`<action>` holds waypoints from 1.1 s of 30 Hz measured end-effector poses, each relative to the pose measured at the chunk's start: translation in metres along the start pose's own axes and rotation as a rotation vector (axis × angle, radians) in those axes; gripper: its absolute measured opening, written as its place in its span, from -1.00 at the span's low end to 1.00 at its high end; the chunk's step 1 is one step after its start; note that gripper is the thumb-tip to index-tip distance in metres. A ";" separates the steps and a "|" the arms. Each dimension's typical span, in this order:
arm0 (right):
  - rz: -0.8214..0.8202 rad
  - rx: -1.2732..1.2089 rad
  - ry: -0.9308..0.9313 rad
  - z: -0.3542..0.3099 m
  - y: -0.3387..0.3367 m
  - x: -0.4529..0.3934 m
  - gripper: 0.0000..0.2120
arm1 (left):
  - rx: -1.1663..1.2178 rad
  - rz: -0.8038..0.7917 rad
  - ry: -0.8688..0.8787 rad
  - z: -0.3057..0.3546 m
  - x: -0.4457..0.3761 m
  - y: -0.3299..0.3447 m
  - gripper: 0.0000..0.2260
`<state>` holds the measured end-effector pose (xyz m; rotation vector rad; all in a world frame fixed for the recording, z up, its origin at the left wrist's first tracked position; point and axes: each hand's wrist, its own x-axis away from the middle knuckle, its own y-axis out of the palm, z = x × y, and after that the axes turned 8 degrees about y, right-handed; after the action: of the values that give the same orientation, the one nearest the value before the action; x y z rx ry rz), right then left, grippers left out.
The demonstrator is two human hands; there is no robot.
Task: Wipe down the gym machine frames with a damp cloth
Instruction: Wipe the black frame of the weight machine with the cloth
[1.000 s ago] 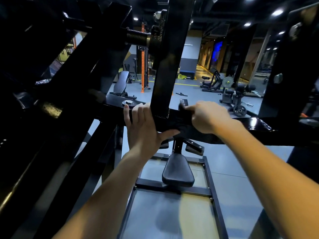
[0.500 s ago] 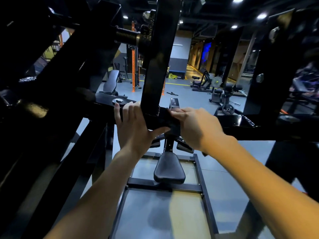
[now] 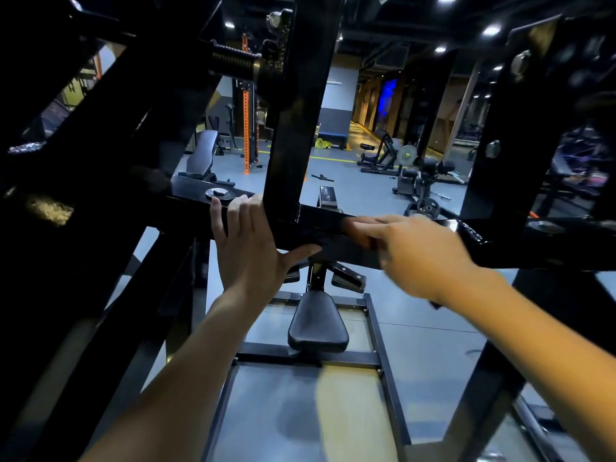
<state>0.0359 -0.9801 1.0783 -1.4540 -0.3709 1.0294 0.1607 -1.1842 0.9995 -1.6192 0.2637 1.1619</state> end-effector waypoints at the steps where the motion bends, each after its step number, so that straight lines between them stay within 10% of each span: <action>1: -0.030 0.056 0.100 0.014 -0.001 -0.001 -0.39 | -0.008 -0.006 0.000 0.001 0.001 0.000 0.01; 4: -0.047 0.030 0.302 0.007 0.001 -0.023 -0.43 | -0.014 -0.005 0.000 0.001 0.000 0.001 0.03; 10: 0.051 -0.079 0.071 -0.007 0.007 0.006 -0.45 | 0.007 0.009 -0.004 0.000 0.001 0.003 0.02; 15: 0.013 0.059 0.430 0.036 0.006 -0.006 -0.48 | -0.002 0.000 -0.011 0.002 0.000 0.002 0.04; 21: 0.077 -0.036 0.190 0.008 0.012 0.029 -0.51 | -0.016 -0.010 -0.015 0.001 0.001 0.003 0.06; 26: 0.031 0.043 0.551 0.057 0.005 0.007 -0.49 | -0.014 -0.016 -0.026 0.003 0.000 0.000 0.05; 33: 0.037 -0.067 0.260 0.015 0.009 0.034 -0.50 | 0.017 0.035 -0.013 0.003 0.002 0.002 0.04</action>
<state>0.0401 -0.9472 1.0599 -1.6378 -0.1933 0.8502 0.1587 -1.1818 0.9965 -1.5973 0.2943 1.1933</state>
